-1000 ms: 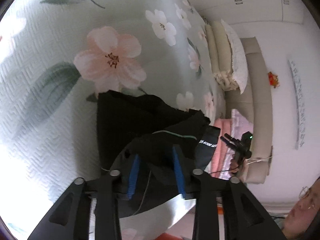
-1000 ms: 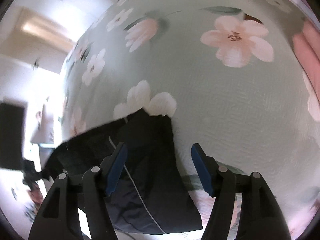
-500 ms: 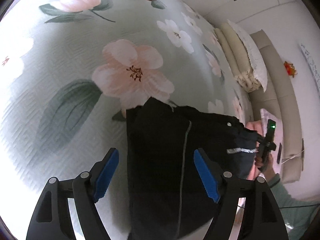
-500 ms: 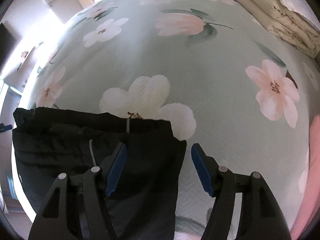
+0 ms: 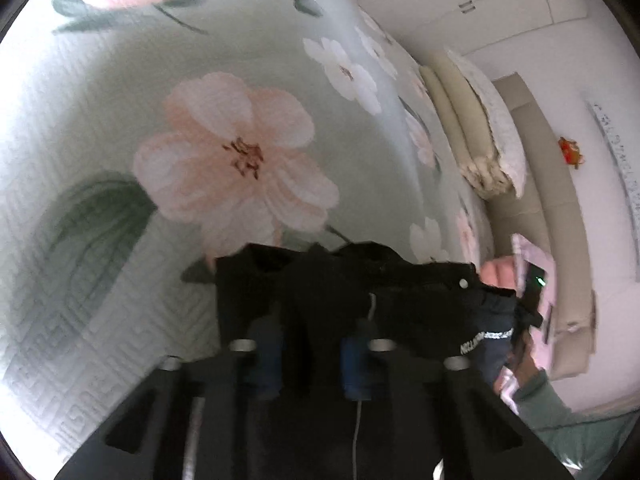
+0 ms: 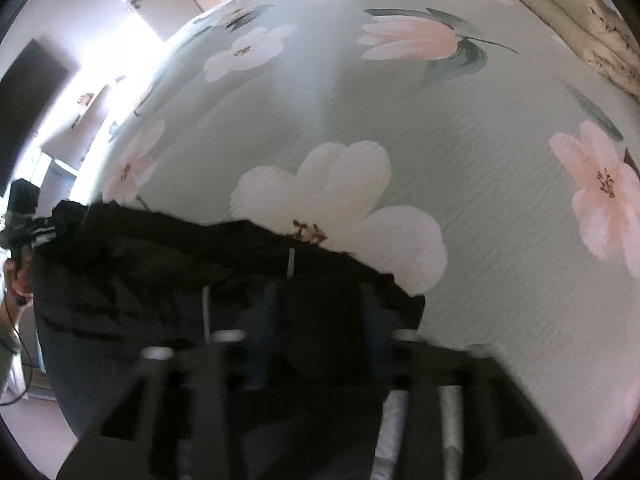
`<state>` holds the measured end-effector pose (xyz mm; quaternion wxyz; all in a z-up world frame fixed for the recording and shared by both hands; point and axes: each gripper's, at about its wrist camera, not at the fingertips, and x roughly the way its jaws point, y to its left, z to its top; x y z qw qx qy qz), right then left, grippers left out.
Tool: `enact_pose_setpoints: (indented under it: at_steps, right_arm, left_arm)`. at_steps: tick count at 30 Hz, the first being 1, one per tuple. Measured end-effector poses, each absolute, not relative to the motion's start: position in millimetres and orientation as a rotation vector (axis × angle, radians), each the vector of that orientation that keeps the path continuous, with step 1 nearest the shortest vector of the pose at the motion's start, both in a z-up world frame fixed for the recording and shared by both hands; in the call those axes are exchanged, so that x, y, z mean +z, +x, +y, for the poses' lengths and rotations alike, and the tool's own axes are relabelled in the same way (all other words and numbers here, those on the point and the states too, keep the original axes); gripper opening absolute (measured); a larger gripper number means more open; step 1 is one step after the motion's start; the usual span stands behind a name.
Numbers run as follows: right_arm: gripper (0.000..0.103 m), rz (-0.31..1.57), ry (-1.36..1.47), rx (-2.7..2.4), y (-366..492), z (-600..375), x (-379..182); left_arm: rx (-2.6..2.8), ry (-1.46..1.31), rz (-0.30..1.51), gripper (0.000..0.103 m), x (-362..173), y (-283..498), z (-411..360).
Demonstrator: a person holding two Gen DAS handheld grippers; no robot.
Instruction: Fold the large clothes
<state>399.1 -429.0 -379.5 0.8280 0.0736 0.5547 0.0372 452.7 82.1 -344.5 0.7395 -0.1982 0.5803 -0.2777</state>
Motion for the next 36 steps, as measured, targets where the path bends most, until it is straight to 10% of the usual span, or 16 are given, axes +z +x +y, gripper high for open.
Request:
enact_pose_setpoints:
  at_steps: [9,18,23,27,36]
  right_arm:
    - [0.018,0.925,0.016,-0.200,397,-443,-288]
    - [0.019,1.279,-0.003,-0.283,462,-435,-452]
    - [0.021,1.280,0.039,-0.300,465,-441,-453]
    - [0.044,1.285,0.160,-0.288,459,-459,-435]
    - [0.051,1.100,0.311,-0.217,372,-449,-323]
  left_arm:
    - [-0.541,-0.535,1.016,0.012,-276,469,95]
    - [-0.330,-0.442,1.277,0.019,-411,499,63]
    - [-0.334,-0.486,1.259,0.021,-407,499,72]
    - [-0.232,-0.399,1.189,0.051,-370,502,89]
    - [-0.256,-0.408,1.050,0.051,-278,441,127]
